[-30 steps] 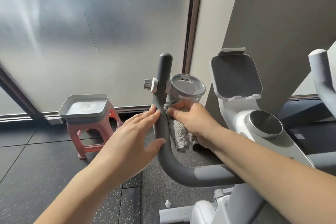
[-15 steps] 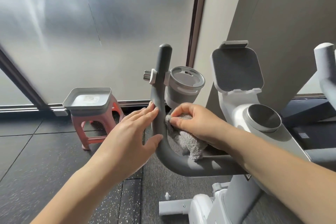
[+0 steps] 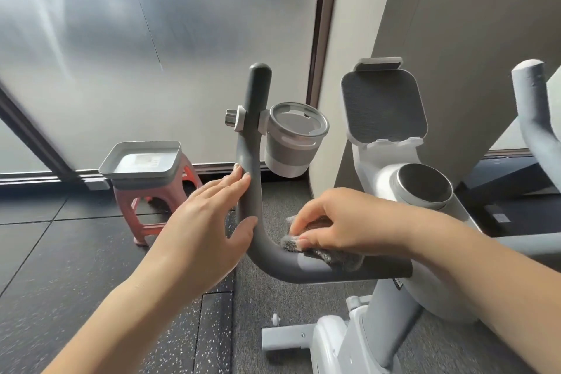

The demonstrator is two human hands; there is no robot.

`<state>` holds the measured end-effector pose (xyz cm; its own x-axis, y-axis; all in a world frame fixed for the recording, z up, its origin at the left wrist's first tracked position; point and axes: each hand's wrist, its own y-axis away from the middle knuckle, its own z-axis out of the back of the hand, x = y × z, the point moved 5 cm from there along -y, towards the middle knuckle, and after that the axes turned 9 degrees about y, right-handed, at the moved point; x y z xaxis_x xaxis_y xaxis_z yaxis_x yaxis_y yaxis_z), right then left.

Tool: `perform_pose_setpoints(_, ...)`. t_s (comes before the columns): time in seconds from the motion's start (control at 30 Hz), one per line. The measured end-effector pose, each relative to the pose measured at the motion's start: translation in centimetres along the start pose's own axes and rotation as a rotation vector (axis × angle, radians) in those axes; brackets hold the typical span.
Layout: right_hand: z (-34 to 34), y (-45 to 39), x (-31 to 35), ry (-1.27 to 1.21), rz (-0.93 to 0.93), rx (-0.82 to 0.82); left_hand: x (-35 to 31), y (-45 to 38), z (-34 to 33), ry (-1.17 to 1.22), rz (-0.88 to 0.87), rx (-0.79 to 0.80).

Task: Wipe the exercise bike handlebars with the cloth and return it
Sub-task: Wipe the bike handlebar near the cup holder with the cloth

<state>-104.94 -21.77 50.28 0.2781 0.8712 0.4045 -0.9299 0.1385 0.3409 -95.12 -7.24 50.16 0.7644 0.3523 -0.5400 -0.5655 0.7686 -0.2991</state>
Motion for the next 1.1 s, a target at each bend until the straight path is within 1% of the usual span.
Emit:
perform_pose_setpoints(0.07, 0.5, 0.7, -1.4, 0.149, -0.076, 0.08, -0.1, 0.1, 0.0, 0.015, 0.015, -0.002)
perform_pose_setpoints(0.13, 0.8, 1.1, -2.3, 0.225, -0.117, 0.104, -0.2, 0.1, -0.1, 0.018, 0.025, -0.007)
perform_pose_setpoints(0.3, 0.3, 0.2, 0.2, 0.05, -0.038, -0.069, -0.2, 0.2, -0.4, -0.016, 0.017, -0.02)
perform_pose_setpoints(0.37, -0.3, -0.1, 1.3, 0.035, 0.012, -0.093, -0.3, 0.2, -0.4, -0.018, 0.022, -0.019)
perform_pose_setpoints(0.47, -0.2, 0.8, 0.5, 0.147, 0.001, -0.042, -0.4, 0.3, -0.4, -0.016, 0.022, -0.011)
perform_pose_setpoints(0.6, 1.0, 3.2, -2.8, 0.265, -0.138, 0.056, -0.4, 0.4, -0.4, 0.001, 0.024, -0.016)
perform_pose_setpoints(0.7, 0.6, 3.2, -2.9, 0.34, -0.158, 0.06, -0.5, 0.4, -0.5, 0.004, 0.026, -0.023)
perform_pose_setpoints(0.73, 0.3, 2.7, -2.3, 0.331, -0.154, 0.048, -0.5, 0.5, -0.5, 0.0, 0.026, -0.022)
perform_pose_setpoints(0.83, -0.9, 1.1, -0.1, 0.199, -0.088, -0.015, -0.5, 0.5, -0.4, -0.003, 0.027, -0.02)
perform_pose_setpoints(0.9, -0.9, 0.5, 0.6, 0.069, -0.061, -0.089, -0.4, 0.4, -0.4, -0.001, 0.032, -0.006)
perform_pose_setpoints(1.0, 0.1, 0.8, -0.2, -0.142, -0.079, -0.213, -0.6, 0.2, 0.3, 0.038, 0.048, -0.01)
perform_pose_setpoints(1.1, 0.7, 1.3, -1.3, -0.363, -0.086, -0.287, -1.7, 0.2, 1.3, 0.12, 0.046, -0.075)
